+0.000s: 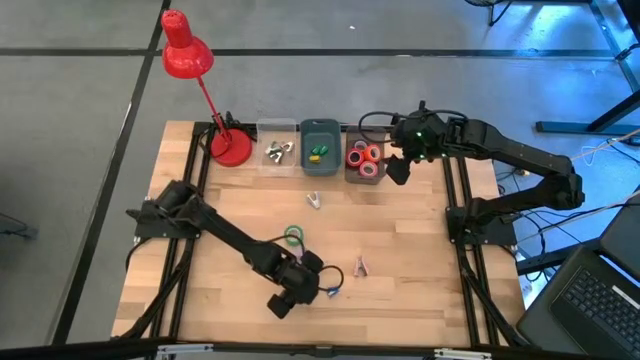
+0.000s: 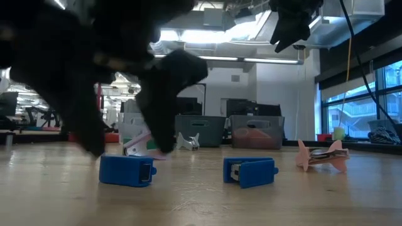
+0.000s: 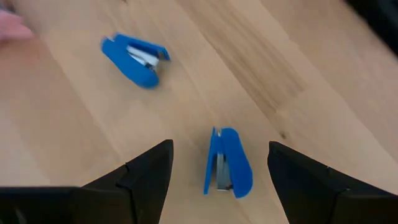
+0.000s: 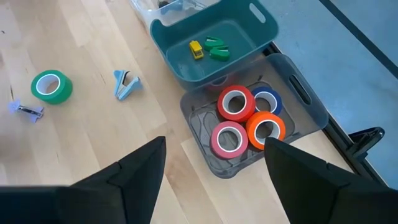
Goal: Pick and place Stapler, Stapler remover, tape
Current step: Put the left blue stapler into the blue bin
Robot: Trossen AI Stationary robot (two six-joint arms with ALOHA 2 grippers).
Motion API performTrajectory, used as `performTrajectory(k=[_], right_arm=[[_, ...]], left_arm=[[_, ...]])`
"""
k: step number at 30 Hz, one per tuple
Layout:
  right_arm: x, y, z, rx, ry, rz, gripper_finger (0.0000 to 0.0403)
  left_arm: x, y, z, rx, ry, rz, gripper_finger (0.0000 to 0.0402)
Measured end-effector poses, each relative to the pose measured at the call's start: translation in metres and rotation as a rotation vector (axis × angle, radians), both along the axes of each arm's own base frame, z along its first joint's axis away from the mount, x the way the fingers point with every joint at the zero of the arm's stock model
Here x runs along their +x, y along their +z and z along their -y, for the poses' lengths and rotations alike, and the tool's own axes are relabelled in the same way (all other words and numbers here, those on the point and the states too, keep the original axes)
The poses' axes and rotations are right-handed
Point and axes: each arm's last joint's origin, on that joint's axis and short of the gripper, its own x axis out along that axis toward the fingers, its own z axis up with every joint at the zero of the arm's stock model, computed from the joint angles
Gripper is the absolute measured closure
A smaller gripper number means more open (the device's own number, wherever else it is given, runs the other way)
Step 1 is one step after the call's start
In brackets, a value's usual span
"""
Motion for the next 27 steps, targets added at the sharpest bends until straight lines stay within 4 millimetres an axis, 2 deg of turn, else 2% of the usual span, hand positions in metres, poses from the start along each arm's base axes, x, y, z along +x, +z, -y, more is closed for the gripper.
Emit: performTrajectory(k=[6, 9, 11, 15, 16, 20, 22, 25, 27], right_arm=[[0.0, 0.0, 0.0, 0.002, -0.002, 0.001, 0.0127], [0.0, 0.0, 0.0, 0.002, -0.003, 0.001, 0.0128], [0.0, 0.0, 0.0, 0.002, -0.003, 0.001, 0.0128], [0.0, 0.0, 0.0, 0.003, -0.004, 0.002, 0.0128], [0.0, 0.0, 0.0, 0.003, -0.005, 0.002, 0.0128], [0.0, 0.0, 0.0, 0.003, -0.006, 0.002, 0.0128], [0.0, 0.0, 0.0, 0.003, -0.006, 0.004, 0.0128], [0.0, 0.0, 0.0, 0.002, -0.006, 0.006, 0.0128], [0.0, 0.0, 0.0, 0.005, -0.01, 0.008, 0.0128]], left_arm=[[0.0, -0.016, 0.003, 0.023, -0.005, -0.044, 0.0152], [0.0, -0.018, 0.002, 0.038, 0.018, -0.053, 0.0176], [-0.001, -0.018, 0.001, 0.05, 0.041, -0.058, 0.0215], [-0.002, -0.016, 0.0, 0.059, 0.047, -0.067, 0.0341], [-0.001, -0.014, -0.001, 0.046, 0.047, -0.084, 0.0357], [0.001, -0.005, -0.004, 0.055, 0.052, -0.156, 0.0354], [0.003, 0.006, -0.008, 0.08, 0.027, -0.169, 0.0354], [0.004, 0.026, -0.022, 0.127, 0.023, -0.168, 0.0354], [0.003, 0.04, -0.038, 0.165, 0.077, -0.164, 0.0354]])
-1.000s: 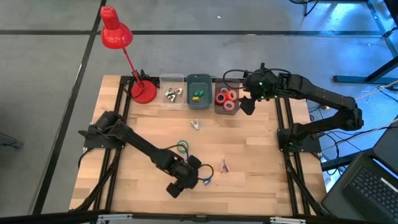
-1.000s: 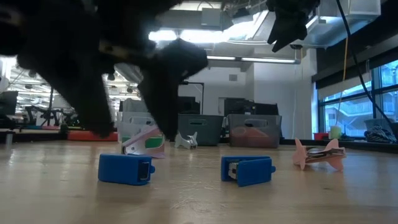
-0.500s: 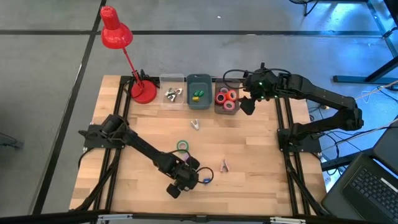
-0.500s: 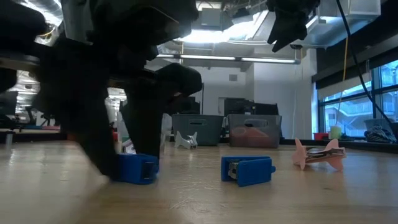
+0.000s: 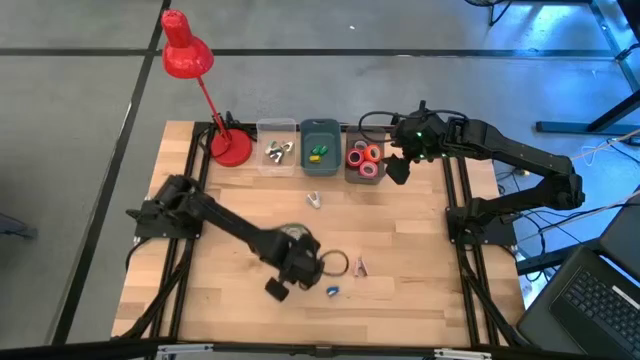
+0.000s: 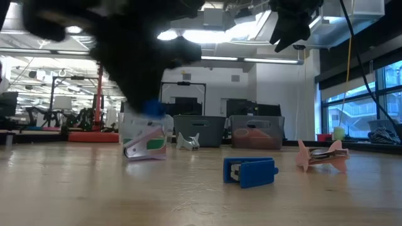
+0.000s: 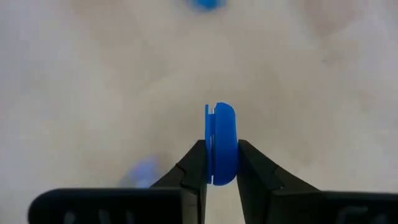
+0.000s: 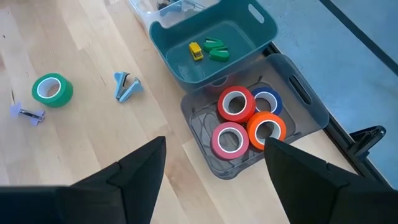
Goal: Pick and place Stapler, Stapler remover, tape
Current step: Put the left blue stapler into the blue bin
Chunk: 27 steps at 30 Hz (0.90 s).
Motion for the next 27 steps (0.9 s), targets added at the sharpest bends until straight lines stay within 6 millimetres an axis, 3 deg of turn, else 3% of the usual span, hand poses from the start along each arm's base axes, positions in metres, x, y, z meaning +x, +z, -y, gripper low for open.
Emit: performTrajectory(k=[7, 11, 15, 18, 22, 24, 27], right_arm=[[0.0, 0.0, 0.0, 0.023, -0.038, 0.014, 0.0128], [0.001, 0.001, 0.0, 0.035, -0.058, 0.032, 0.0128], [0.001, 0.001, 0.0, 0.047, -0.075, 0.04, 0.0128], [0.001, 0.001, 0.0, 0.055, -0.084, 0.044, 0.0128], [0.001, 0.001, 0.0, 0.064, -0.098, 0.051, 0.0128], [0.001, 0.001, 0.0, 0.064, -0.099, 0.055, 0.0128], [0.001, 0.001, 0.0, 0.064, -0.099, 0.053, 0.0128]], left_arm=[[0.001, 0.059, -0.095, 0.169, 0.301, 0.184, 0.0354], [0.004, 0.086, -0.169, 0.157, 0.499, 0.359, 0.0354], [0.002, 0.098, -0.248, 0.036, 0.706, 0.532, 0.0354], [-0.007, 0.092, -0.306, -0.05, 0.869, 0.596, 0.0354], [-0.022, 0.065, -0.369, -0.151, 1.071, 0.562, 0.0354], [-0.024, 0.049, -0.393, -0.213, 1.115, 0.524, 0.0354], [-0.019, 0.021, -0.411, -0.266, 1.122, 0.428, 0.0354]])
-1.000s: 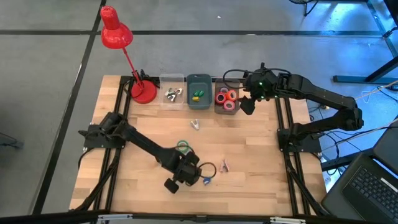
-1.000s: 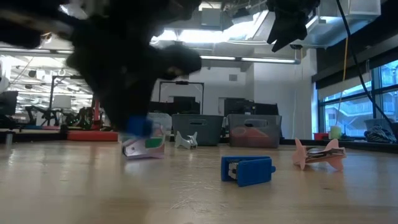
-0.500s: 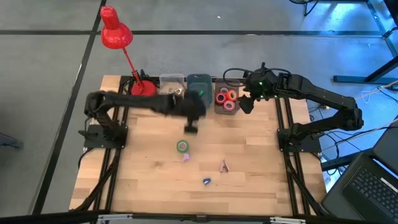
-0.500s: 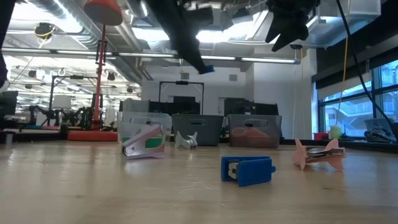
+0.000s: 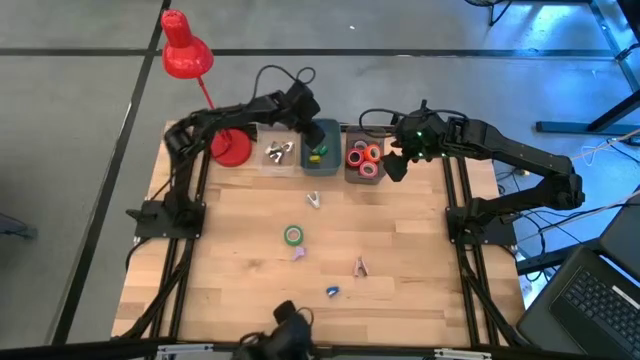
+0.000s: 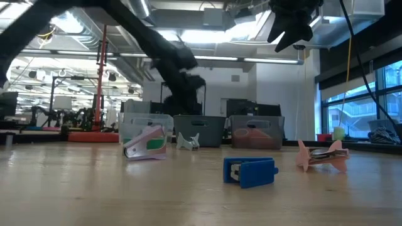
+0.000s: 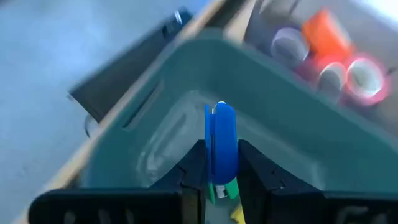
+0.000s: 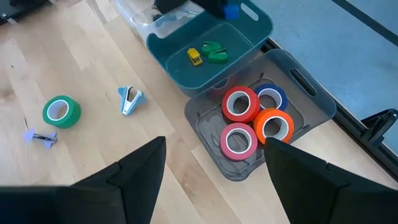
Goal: Pick and place Stapler, Stapler remover, tape
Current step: Put the left blue stapler into the blue bin
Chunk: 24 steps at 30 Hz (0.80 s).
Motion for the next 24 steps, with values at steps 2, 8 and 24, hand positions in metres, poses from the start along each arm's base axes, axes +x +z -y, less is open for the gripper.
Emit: performTrajectory(k=[2, 8, 24], right_arm=[[0.0, 0.0, 0.0, 0.0, 0.0, 0.0, 0.0128], [0.0, 0.0, 0.0, 0.0, -0.002, -0.002, 0.0128], [-0.005, -0.001, 0.01, -0.026, -0.03, -0.026, 0.0128]], left_arm=[[0.007, -0.012, -0.006, -0.016, -0.027, -0.03, 0.0354], [0.031, -0.034, -0.012, -0.013, -0.073, -0.089, 0.0354], [0.043, -0.04, -0.005, 0.117, -0.079, -0.184, 0.0166]])
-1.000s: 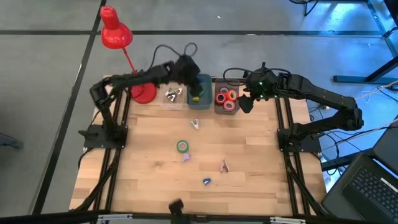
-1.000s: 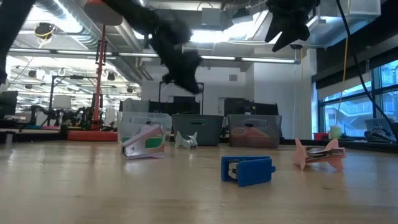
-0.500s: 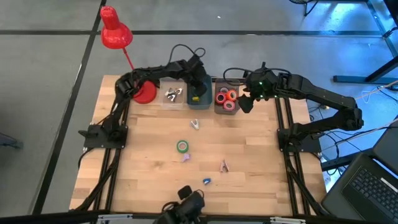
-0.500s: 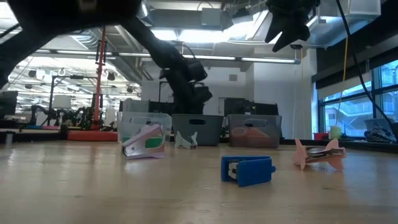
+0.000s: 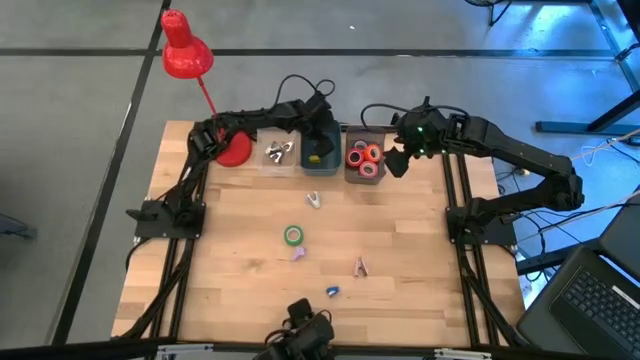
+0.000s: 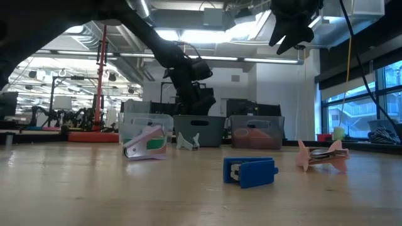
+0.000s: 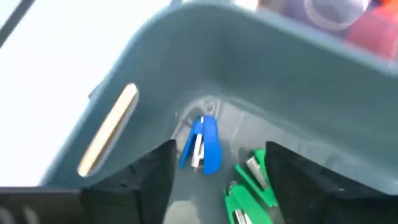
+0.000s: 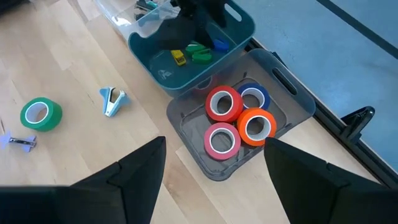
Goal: Pick and place Stapler, Stapler remover, tape
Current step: Put the left blue stapler into the blue bin, then put the light blue staple remover into the transparent bin
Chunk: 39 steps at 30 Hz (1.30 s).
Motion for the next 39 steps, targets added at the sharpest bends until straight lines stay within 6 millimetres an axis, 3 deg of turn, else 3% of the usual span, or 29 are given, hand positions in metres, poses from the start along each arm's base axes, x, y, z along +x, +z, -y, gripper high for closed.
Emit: performTrajectory(k=[4, 9, 14, 17, 23, 30, 35, 39], right_arm=[[0.0, 0.0, 0.0, -0.006, 0.009, -0.005, 0.0128], [-0.002, -0.002, -0.001, 0.002, 0.011, -0.032, 0.0128], [-0.004, -0.003, -0.001, 0.012, 0.01, -0.058, 0.0128], [-0.005, -0.004, -0.002, 0.022, 0.002, -0.066, 0.0128], [-0.006, -0.004, -0.002, 0.028, -0.004, -0.071, 0.0128], [-0.005, -0.004, -0.002, 0.012, 0.018, -0.074, 0.0128], [-0.005, -0.004, -0.002, 0.012, 0.017, -0.071, 0.0128], [-0.005, -0.004, -0.002, 0.018, 0.015, -0.065, 0.0128]], left_arm=[[0.0, 0.013, 0.002, -0.038, -0.013, 0.028, 0.0129], [-0.002, 0.049, 0.011, -0.118, -0.012, 0.114, 0.0119], [-0.009, 0.078, 0.034, -0.268, 0.144, 0.152, 0.013], [-0.013, 0.087, 0.06, -0.318, 0.179, 0.064, 0.0141], [-0.01, 0.09, 0.134, -0.284, 0.051, -0.097, 0.016], [-0.006, 0.068, 0.223, -0.019, -0.593, -0.363, 0.0169], [-0.009, 0.041, 0.248, 0.178, -0.869, -0.534, 0.0169], [-0.01, 0.03, 0.248, 0.183, -0.944, -0.53, 0.0173]])
